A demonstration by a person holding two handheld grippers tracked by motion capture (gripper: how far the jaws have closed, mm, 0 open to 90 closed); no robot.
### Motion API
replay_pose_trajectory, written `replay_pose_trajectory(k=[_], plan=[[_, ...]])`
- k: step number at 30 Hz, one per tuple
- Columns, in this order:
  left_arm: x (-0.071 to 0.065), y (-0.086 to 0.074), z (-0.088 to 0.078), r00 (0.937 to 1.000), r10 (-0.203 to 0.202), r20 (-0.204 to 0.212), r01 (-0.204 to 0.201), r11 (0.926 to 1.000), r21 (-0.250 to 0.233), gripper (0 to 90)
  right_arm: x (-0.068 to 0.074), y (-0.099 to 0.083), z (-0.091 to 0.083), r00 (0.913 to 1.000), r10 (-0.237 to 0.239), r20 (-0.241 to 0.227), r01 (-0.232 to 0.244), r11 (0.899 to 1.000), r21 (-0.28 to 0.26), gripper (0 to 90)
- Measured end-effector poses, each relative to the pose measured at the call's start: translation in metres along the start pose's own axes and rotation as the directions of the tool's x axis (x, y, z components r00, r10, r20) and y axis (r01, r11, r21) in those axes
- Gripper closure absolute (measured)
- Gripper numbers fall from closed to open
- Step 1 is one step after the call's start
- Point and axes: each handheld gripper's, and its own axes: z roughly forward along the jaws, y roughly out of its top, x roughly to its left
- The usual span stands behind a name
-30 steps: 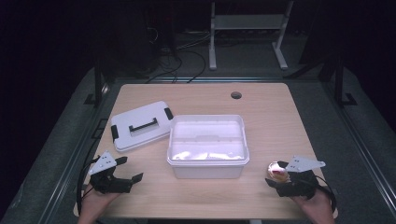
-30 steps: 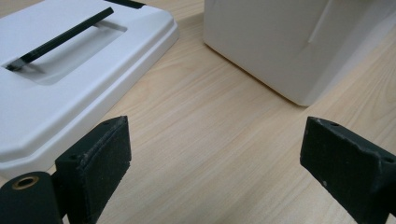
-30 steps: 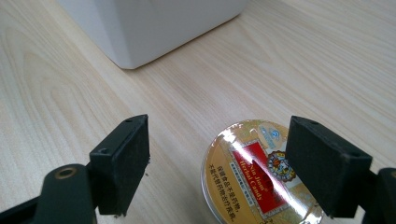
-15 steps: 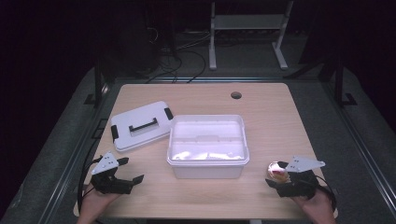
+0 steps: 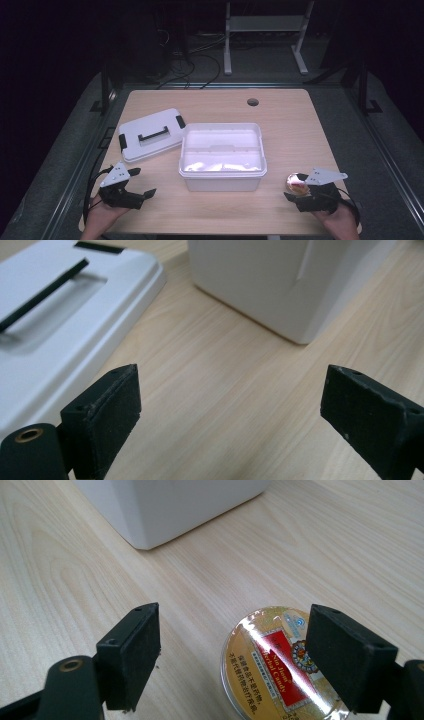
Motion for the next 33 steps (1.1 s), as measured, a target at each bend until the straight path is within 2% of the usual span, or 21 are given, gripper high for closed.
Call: replay_pose_trajectory(k=[1, 3, 4, 6, 9, 12, 15, 17, 18, 19, 20, 21, 24, 25, 26, 27, 28, 30, 31, 32, 33], plan=[[0.0, 0.004, -0.002, 0.9998, 0.019, 0.002, -0.019, 0.9998, 0.007, 9.0, 0.0, 0.0, 0.0, 1.0, 0.001, 0.0, -0.001, 1.0, 0.004, 21.7], [-0.001, 0.007, -0.003, 0.9996, 0.026, 0.004, -0.026, 0.9996, 0.005, 9.3, 0.0, 0.001, 0.001, 1.0, 0.001, 0.0, -0.001, 1.0, 0.004, 21.7], [-0.001, 0.013, -0.006, 0.9983, 0.05, 0.029, -0.05, 0.9987, 0.005, 12.8, 0.001, 0.002, 0.001, 1.0, -0.005, 0.002, 0.005, 1.0, 0.005, 21.7], [0.0, 0.019, -0.009, 0.9963, 0.075, 0.044, -0.076, 0.9967, 0.028, 12.8, 0.002, 0.003, 0.001, 1.0, -0.009, 0.002, 0.009, 1.0, 0.007, 21.7], [0.0, 0.024, -0.012, 0.9949, 0.087, 0.051, -0.09, 0.9948, 0.049, 12.8, 0.002, 0.003, 0.001, 0.9999, -0.012, 0.002, 0.012, 1.0, 0.008, 21.7], [0.001, 0.04, -0.022, 0.9885, 0.122, 0.09, -0.128, 0.9896, 0.066, 13.6, 0.002, 0.003, 0.0, 1.0, -0.008, 0.003, 0.008, 1.0, 0.007, 21.7], [0.001, 0.049, -0.027, 0.9849, 0.139, 0.103, -0.146, 0.9869, 0.068, 13.9, 0.001, 0.003, 0.0, 1.0, -0.009, 0.002, 0.009, 1.0, 0.007, 21.6], [0.0, 0.058, -0.031, 0.9805, 0.158, 0.117, -0.167, 0.9833, 0.072, 13.9, 0.001, 0.003, 0.0, 1.0, -0.008, 0.001, 0.008, 1.0, 0.007, 21.7], [-0.001, 0.066, -0.033, 0.9761, 0.173, 0.132, -0.184, 0.98, 0.076, 14.0, 0.001, 0.004, 0.0, 1.0, -0.009, -0.001, 0.009, 1.0, 0.008, 21.7], [-0.001, 0.066, -0.033, 0.9761, 0.173, 0.132, -0.184, 0.98, 0.076, 14.1, 0.001, 0.004, 0.0, 1.0, -0.009, -0.001, 0.009, 1.0, 0.008, 21.7], [-0.002, 0.076, -0.035, 0.9703, 0.19, 0.15, -0.204, 0.9754, 0.083, 14.1, 0.001, 0.004, 0.0, 0.9999, -0.01, -0.003, 0.01, 1.0, 0.011, 21.7], [-0.002, 0.076, -0.035, 0.9703, 0.19, 0.15, -0.204, 0.9754, 0.083, 14.2, 0.001, 0.004, 0.0, 0.9999, -0.01, -0.003, 0.01, 1.0, 0.011, 21.7], [-0.005, 0.093, -0.034, 0.9578, 0.225, 0.179, -0.244, 0.9653, 0.093, 14.2, 0.002, 0.004, 0.0, 0.9999, -0.014, -0.003, 0.014, 1.0, 0.012, 21.6], [-0.005, 0.093, -0.034, 0.9578, 0.225, 0.179, -0.244, 0.9653, 0.093, 14.2, 0.002, 0.004, 0.0, 0.9999, -0.014, -0.003, 0.014, 1.0, 0.012, 21.6], [-0.006, 0.103, -0.034, 0.9509, 0.244, 0.191, -0.265, 0.9595, 0.096, 14.2, 0.002, 0.004, 0.0, 0.9999, -0.015, -0.003, 0.015, 1.0, 0.011, 21.7], [-0.006, 0.103, -0.034, 0.9509, 0.244, 0.191, -0.265, 0.9595, 0.096, 14.2, 0.002, 0.004, 0.0, 0.9999, -0.015, -0.003, 0.015, 1.0, 0.011, 21.7], [-0.008, 0.111, -0.033, 0.9434, 0.26, 0.206, -0.283, 0.9545, 0.093, 14.2, 0.002, 0.004, 0.0, 0.9999, -0.014, -0.004, 0.014, 1.0, 0.01, 21.7], [-0.01, 0.12, -0.032, 0.9382, 0.272, 0.214, -0.297, 0.9502, 0.094, 14.2, 0.002, 0.004, -0.001, 0.9999, -0.014, -0.003, 0.014, 1.0, 0.009, 21.7], [-0.01, 0.12, -0.032, 0.9382, 0.272, 0.214, -0.297, 0.9502, 0.094, 14.2, 0.002, 0.004, -0.001, 0.9999, -0.014, -0.003, 0.014, 1.0, 0.009, 21.7], [-0.011, 0.127, -0.03, 0.9324, 0.286, 0.222, -0.312, 0.9451, 0.096, 14.2, 0.001, 0.004, -0.001, 0.9999, -0.012, -0.004, 0.012, 1.0, 0.007, 21.7], [-0.011, 0.127, -0.03, 0.9324, 0.286, 0.222, -0.312, 0.9451, 0.096, 14.2, 0.001, 0.004, -0.001, 0.9999, -0.012, -0.004, 0.012, 1.0, 0.007, 21.7]])
